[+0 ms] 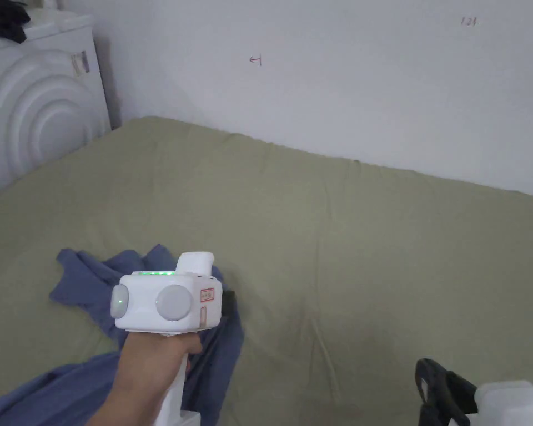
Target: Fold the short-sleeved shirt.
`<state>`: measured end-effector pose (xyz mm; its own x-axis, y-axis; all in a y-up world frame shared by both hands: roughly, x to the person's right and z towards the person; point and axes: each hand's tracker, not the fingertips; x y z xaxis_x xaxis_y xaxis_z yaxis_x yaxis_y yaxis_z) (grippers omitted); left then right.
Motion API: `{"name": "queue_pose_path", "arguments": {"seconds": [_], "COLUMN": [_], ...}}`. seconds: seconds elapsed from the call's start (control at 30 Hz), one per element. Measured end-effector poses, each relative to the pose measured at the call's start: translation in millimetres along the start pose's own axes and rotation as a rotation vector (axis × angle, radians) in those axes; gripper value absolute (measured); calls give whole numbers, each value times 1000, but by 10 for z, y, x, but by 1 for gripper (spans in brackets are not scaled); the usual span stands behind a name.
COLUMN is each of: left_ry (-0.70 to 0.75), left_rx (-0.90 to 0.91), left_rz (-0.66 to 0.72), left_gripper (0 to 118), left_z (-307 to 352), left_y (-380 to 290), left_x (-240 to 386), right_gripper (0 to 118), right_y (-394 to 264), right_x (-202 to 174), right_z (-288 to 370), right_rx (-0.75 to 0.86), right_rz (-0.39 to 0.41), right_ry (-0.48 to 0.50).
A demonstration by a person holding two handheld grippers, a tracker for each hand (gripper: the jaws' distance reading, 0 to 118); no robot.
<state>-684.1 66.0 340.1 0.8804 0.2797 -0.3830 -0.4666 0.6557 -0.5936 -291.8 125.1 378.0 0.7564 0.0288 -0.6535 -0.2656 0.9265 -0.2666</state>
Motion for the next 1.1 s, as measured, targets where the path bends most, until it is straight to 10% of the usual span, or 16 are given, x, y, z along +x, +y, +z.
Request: {"name": "queue_pose_path", "arguments": {"seconds": [0.47,0.83,0.9,0.93,0.97,1.1], "left_ry": [-477,-324,-347,-364,-360,-364], "left_rx": [-29,-218,-176,-158,-140,55], "left_rz": [-312,-420,-416,-417,-423,-461], "left_gripper": [0,3,29,85,113,112], "left_z": [-464,-1467,-1522,-1466,-959,-123], "left_y": [-31,-777,-710,-665,-703,-744], "left_x": [3751,4301,4303,4265,4242,3745], "right_gripper": [0,0,0,0,0,0], "right_y": [-323,-638,-611,-600,-589,-541], "right_x": [1555,2100,2077,2059,2038,1886], "right_z": [880,939,934,933,938,1026], "right_rx": [5,-33,-25,-26,-27,-16], "right_rz": [-117,-187,-181,-176,-172,-165], "right_ry": [-286,-356,-348,-344,-339,-317]}}
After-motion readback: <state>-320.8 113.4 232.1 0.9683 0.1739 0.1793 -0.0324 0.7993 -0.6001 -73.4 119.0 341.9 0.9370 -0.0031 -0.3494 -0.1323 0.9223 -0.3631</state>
